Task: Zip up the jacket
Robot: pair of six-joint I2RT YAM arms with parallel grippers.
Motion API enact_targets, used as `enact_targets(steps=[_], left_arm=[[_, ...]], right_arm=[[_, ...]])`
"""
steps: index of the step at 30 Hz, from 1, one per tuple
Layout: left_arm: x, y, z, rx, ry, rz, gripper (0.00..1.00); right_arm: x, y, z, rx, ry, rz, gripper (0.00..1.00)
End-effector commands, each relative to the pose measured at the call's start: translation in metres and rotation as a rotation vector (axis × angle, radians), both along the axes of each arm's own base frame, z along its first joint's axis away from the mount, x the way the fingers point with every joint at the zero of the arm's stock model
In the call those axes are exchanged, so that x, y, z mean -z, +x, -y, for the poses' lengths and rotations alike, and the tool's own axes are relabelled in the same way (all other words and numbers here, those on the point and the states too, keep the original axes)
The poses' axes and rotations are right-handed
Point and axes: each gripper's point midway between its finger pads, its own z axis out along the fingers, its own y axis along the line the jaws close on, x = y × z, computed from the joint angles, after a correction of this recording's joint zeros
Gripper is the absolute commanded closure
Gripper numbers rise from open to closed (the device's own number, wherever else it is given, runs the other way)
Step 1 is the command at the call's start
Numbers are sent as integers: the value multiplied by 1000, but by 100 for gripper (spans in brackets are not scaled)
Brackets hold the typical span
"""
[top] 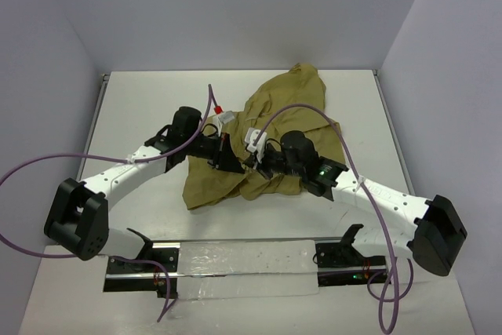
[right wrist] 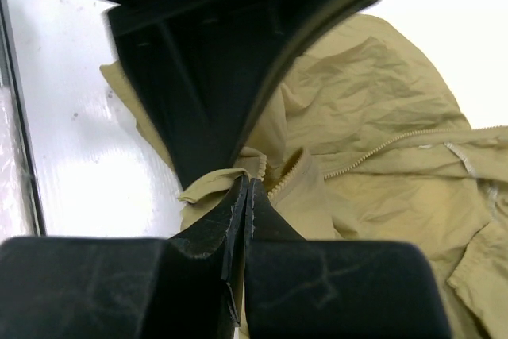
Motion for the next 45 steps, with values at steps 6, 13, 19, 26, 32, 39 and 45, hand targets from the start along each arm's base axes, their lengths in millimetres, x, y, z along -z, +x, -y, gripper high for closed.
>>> enact_targets(steps=[6,13,19,26,32,39,45], left_arm=[[-16,-17,0,86,-60,3,100],[-12,-16,-1,80,-48,3,100],[-9,-6,-4,45,-32,-9,93],[-24,5,-19,-136,-15,48,69],[-44,38,-47,-579,-30,26,73],[-56,36,-63,-750,-98,-61,58],[-55,33,-67,-780,-65,-123,53]], right_arm=[[-11,18,-3,70,164,-109,100],[-22,19,-2,69,260,-183,100],[-23,18,-2,89,259,-233,100],[-28,27,-4,149,196,-330,100],[-44,36,-8,213,240,-377,100],[-40,44,-25,272,209,-524,100],[-20,50,-49,344,122,-722,100]])
